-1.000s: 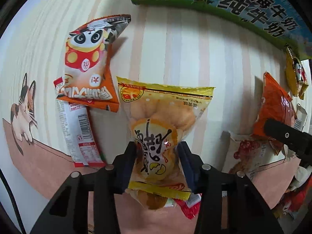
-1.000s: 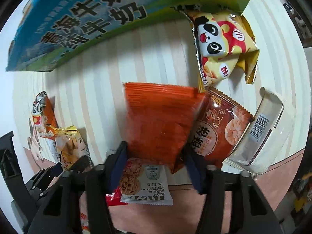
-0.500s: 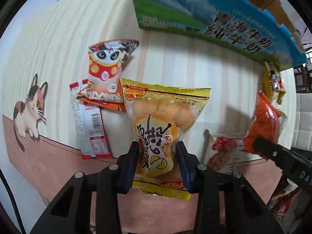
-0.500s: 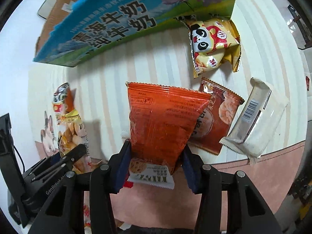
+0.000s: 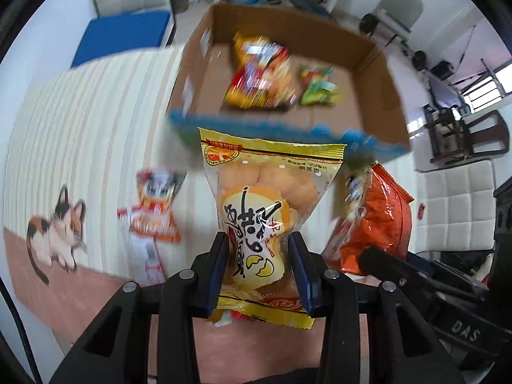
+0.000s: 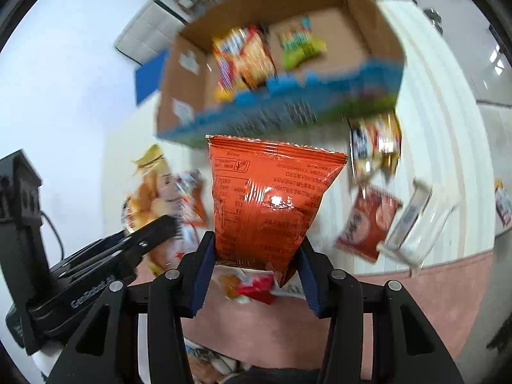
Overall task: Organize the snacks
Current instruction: 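Carry the bread bag with the left tool while the right tool carries the chip bag into the box, then open both tools to release the bags and move back to the pile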
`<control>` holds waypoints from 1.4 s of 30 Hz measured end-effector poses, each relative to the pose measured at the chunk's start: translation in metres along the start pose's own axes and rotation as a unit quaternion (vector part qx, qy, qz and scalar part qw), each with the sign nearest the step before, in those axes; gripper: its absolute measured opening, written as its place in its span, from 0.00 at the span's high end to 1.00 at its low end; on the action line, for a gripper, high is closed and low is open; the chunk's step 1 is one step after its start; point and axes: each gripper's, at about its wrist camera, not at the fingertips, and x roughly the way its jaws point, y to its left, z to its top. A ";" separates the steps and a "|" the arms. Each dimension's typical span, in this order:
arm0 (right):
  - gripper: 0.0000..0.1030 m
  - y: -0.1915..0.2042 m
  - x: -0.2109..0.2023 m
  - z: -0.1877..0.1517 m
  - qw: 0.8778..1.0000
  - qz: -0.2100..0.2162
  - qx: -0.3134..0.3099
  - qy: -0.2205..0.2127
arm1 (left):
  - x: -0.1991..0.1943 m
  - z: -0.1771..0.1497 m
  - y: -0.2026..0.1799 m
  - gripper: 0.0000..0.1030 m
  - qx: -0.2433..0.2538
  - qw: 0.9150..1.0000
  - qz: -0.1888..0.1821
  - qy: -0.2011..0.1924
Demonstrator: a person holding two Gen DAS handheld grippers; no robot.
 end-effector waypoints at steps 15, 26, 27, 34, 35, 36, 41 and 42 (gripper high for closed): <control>0.50 0.020 0.024 0.139 0.997 -0.067 -0.013 -0.031 | 0.060 0.158 -0.009 0.65 -0.015 0.999 0.007 0.049; 0.50 -0.005 0.092 0.165 0.994 -0.108 -0.011 0.020 | 0.144 0.178 -0.007 0.64 -0.015 0.990 0.017 0.138; 0.50 -0.007 0.096 0.166 0.994 -0.109 -0.011 0.023 | 0.147 0.178 -0.008 0.63 -0.013 0.990 0.018 0.140; 0.26 -0.018 0.116 0.168 0.992 -0.109 -0.004 0.069 | 0.153 0.175 -0.015 0.55 -0.006 0.988 0.010 0.153; 0.22 -0.018 0.116 0.168 0.992 -0.109 -0.004 0.070 | 0.152 0.175 -0.015 0.41 -0.005 0.988 0.008 0.152; 0.22 -0.019 0.117 0.168 0.991 -0.108 -0.004 0.074 | 0.151 0.174 -0.015 0.35 -0.005 0.989 0.006 0.149; 0.12 -0.018 0.114 0.166 0.990 -0.118 -0.009 0.073 | 0.138 0.177 -0.015 0.29 -0.005 0.991 0.007 0.133; 0.11 -0.017 0.112 0.165 0.990 -0.123 -0.012 0.070 | 0.134 0.176 -0.016 0.29 -0.004 0.991 0.010 0.130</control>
